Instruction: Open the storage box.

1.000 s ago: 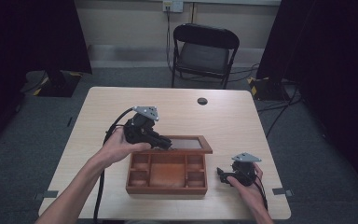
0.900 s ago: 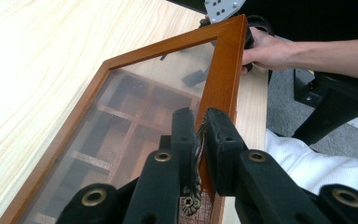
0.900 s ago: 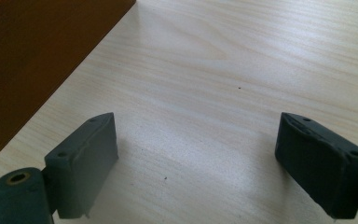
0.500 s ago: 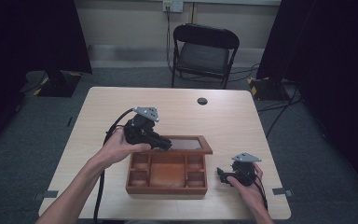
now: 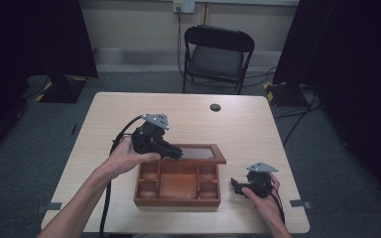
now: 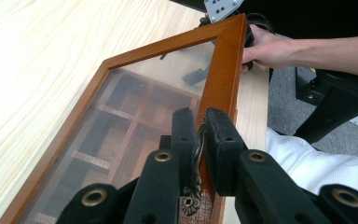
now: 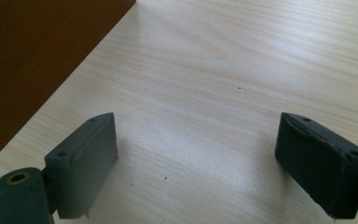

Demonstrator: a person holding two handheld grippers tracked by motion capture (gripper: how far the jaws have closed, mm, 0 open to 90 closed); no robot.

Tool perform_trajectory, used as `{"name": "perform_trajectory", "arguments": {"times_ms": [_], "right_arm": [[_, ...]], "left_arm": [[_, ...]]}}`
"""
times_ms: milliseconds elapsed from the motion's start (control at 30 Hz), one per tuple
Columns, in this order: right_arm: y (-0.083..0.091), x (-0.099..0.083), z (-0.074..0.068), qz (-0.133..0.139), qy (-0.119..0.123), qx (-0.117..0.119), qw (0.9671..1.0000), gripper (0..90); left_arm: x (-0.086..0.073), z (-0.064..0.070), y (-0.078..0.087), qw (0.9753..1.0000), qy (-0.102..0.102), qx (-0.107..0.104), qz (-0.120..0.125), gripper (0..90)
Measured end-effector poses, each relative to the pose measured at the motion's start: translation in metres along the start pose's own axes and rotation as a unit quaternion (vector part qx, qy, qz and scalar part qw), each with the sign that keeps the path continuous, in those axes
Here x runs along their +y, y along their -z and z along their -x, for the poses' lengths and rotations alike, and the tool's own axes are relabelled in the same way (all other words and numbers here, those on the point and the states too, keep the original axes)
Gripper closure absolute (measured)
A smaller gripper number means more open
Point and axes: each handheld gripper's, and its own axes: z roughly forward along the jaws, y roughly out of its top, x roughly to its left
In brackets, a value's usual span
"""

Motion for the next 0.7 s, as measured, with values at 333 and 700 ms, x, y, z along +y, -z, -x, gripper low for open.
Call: {"name": "perform_trajectory", "arguments": {"times_ms": [333,700], "right_arm": [[0.0000,0.0000,0.0000,0.000,0.000,0.000,1.0000,12.1],[0.0000,0.0000,0.0000,0.000,0.000,0.000,1.0000,12.1]], "left_arm": [[0.0001,-0.0003,0.0004,1.0000,0.002,-0.001,0.002,82.1],[0.0006,-0.0004,0.0004,1.0000,0.004,0.000,0.003,82.1]]}}
